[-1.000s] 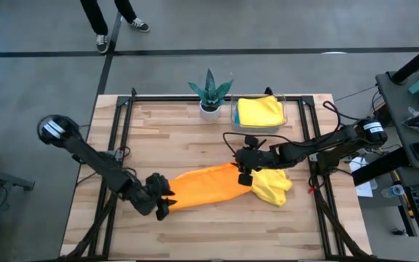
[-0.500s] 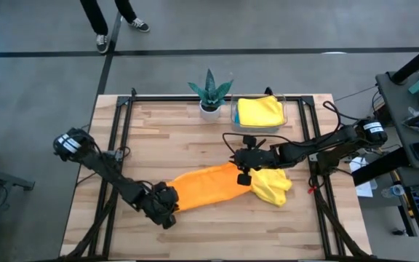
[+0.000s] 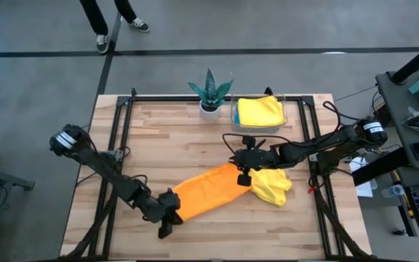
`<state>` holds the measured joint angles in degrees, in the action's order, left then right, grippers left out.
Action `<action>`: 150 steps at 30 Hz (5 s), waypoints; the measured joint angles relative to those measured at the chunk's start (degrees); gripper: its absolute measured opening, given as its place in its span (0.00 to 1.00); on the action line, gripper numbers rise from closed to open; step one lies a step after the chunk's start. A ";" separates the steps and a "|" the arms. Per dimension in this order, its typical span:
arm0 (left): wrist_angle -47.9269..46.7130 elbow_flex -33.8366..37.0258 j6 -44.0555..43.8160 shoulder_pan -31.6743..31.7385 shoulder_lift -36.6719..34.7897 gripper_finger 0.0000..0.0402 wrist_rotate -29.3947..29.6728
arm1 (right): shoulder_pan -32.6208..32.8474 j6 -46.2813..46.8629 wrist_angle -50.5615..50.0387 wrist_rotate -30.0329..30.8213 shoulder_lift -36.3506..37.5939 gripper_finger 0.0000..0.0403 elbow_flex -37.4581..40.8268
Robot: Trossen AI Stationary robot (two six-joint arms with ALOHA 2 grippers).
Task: Fold microfiber towels
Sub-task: Fold the orange microfiber towel
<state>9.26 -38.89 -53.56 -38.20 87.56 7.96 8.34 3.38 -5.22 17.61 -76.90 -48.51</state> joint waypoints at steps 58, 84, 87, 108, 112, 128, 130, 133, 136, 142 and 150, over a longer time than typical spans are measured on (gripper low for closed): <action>-19.57 8.13 -17.37 1.11 -18.86 0.04 4.27 | 0.02 -1.94 7.28 -0.05 -6.47 0.11 0.02; -27.73 11.84 -42.96 -1.34 -19.65 0.22 -0.64 | 0.02 -3.14 7.58 -0.04 -6.47 0.11 0.00; -27.40 12.61 -42.96 -1.11 -18.48 0.22 1.12 | 0.02 -3.19 7.66 -0.04 -6.47 0.11 0.00; 7.52 14.29 -30.25 0.63 -3.99 0.21 10.59 | 0.13 0.93 30.38 -13.61 -24.50 0.11 -5.50; 16.54 13.90 -23.94 0.66 -2.23 0.21 10.62 | 0.55 -1.20 28.65 -14.06 -31.37 0.11 -12.78; 16.72 13.41 -22.26 0.70 -3.96 0.21 10.35 | 1.78 -3.41 23.53 -16.17 -43.57 0.11 -26.07; 16.87 13.42 -21.93 0.68 -5.47 0.21 10.32 | 1.79 -3.47 23.12 -16.17 -43.60 0.11 -26.08; 16.63 13.75 -20.61 0.66 -8.15 0.21 10.14 | 1.77 -3.51 22.87 -16.14 -43.65 0.11 -26.06; 13.08 13.79 -20.68 0.66 -11.75 0.21 10.09 | 1.75 -4.07 22.63 -16.13 -43.65 0.11 -26.05; -5.86 13.69 -28.44 0.66 -18.49 0.21 6.72 | 1.77 -4.48 21.90 -16.13 -43.65 0.11 -26.01; -16.12 14.47 -42.44 0.61 -22.23 0.21 -0.21 | 1.77 -3.99 21.34 -16.13 -43.65 0.11 -25.99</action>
<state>-6.86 -24.41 -96.00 -37.58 65.33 7.75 10.11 -0.61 16.12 1.48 -120.55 -74.50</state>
